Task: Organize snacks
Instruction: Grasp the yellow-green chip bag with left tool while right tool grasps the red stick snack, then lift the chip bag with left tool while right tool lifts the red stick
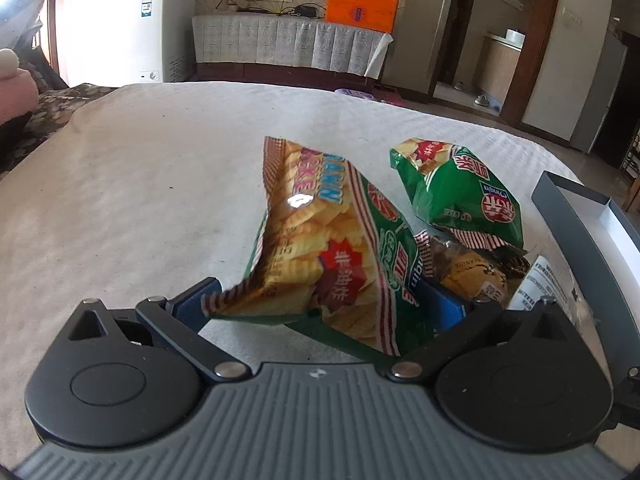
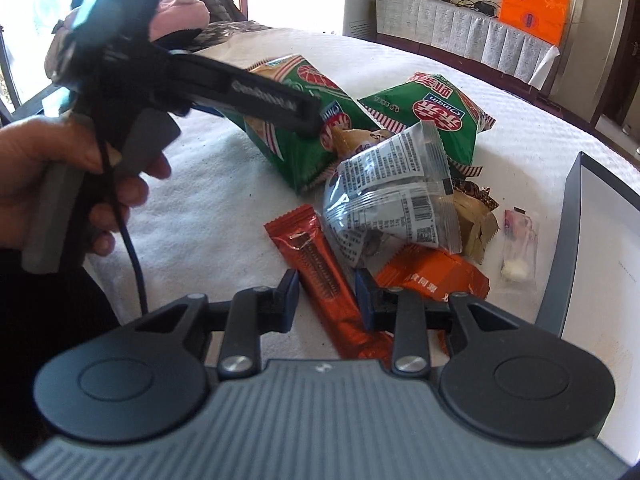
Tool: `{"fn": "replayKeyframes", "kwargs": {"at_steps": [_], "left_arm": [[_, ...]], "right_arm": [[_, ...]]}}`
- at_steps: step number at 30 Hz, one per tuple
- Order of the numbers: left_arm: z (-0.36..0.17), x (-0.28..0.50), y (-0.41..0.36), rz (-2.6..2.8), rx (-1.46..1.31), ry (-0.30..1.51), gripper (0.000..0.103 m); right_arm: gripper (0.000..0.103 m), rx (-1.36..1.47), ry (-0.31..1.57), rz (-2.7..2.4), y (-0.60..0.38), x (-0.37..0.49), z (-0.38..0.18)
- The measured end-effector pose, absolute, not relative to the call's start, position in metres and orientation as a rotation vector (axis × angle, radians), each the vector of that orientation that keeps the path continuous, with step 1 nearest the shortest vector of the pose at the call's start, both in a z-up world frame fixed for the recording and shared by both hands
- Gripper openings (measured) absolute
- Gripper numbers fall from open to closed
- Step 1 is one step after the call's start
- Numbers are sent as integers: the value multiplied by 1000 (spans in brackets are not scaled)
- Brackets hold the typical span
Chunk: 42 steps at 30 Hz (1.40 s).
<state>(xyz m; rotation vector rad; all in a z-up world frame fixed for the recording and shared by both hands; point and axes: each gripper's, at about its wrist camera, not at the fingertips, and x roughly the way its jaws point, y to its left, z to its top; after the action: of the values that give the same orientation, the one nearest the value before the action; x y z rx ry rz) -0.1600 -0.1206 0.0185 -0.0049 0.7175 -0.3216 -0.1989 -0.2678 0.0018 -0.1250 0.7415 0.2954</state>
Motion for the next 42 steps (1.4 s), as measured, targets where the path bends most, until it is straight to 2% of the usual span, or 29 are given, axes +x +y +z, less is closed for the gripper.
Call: {"fn": "replayKeyframes", "kwargs": {"at_steps": [6, 9, 15, 42], "left_arm": [[16, -164, -136, -333, 88, 677, 102], [21, -168, -139, -384, 86, 659, 79], [25, -174, -136, -372, 110, 620, 70], [42, -194, -132, -299, 140, 510, 69]], "right_arm": [[34, -138, 749, 285, -266, -201, 2], [32, -154, 758, 286, -262, -202, 3], [30, -157, 773, 290, -256, -203, 4], [23, 40, 670, 280, -283, -215, 37]]}}
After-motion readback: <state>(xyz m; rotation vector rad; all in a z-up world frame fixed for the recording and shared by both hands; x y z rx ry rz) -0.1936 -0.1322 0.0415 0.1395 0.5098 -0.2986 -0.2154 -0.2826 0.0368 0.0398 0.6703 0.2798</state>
